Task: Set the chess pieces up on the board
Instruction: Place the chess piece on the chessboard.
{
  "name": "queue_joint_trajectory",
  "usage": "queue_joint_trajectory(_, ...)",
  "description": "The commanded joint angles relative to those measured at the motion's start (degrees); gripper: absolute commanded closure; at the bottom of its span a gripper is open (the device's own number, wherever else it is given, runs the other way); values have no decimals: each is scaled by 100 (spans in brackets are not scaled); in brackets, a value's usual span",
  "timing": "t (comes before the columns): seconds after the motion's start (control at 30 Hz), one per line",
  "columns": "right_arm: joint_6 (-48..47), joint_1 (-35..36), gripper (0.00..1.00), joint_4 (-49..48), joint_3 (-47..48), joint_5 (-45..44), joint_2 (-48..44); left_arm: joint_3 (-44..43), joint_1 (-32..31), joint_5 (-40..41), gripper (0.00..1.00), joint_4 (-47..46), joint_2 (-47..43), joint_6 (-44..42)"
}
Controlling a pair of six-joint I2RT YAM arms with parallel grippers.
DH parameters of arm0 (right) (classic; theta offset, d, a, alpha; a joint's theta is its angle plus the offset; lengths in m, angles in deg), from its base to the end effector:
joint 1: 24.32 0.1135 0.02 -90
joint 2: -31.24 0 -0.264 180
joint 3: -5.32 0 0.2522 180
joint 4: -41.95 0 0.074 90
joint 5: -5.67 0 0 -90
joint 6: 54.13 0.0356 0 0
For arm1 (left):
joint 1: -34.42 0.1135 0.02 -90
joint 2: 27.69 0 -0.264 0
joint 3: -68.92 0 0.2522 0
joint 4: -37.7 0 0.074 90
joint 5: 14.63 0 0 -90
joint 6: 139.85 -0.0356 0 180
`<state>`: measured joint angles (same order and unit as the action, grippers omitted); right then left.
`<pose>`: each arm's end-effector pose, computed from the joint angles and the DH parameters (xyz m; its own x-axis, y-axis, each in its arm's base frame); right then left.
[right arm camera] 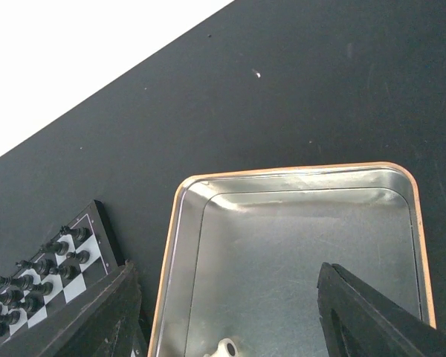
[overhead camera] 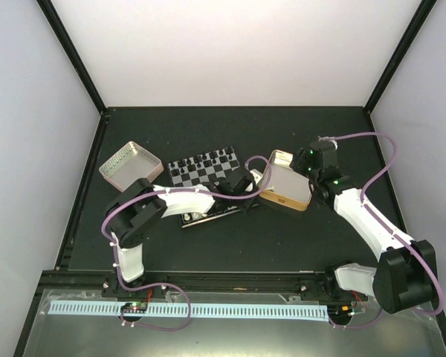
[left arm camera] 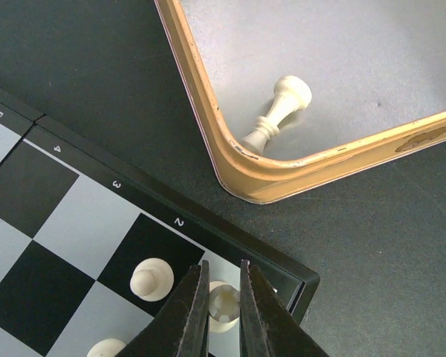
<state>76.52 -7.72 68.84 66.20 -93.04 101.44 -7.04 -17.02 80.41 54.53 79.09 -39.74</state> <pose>0.2579 0.0713 0.2565 -0.5372 0.5118 -0.6704 0.2434 0.8551 0.4577 0.2434 -0.3003 0.1561 -0.5838 0.4518 -0.6746 0.6497 0.7583 -0.0543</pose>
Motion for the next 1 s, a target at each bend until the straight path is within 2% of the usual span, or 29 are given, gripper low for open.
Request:
queue_joint_trajectory(0.0,30,-43,34,-26,79,59,36,-223,-26,89,89,137,87,-34)
queue_joint_trajectory(0.17,31,-46,34,-23,101,87,53,-178,-24,-5,83,127,-78,9)
queue_joint_trajectory(0.4,49,-47,34,-45,127,161,61,-219,-24,-126,78,213,-322,67)
queue_joint_trajectory(0.6,40,-51,34,-50,132,207,53,-247,43,-206,66,349,-623,201)
queue_joint_trajectory(0.8,-10,-54,34,-24,162,323,96,-170,247,-122,53,863,-1141,529)
queue_joint_trajectory(0.97,-2,-52,34,-12,167,375,183,62,509,-32,54,1593,-1634,828)
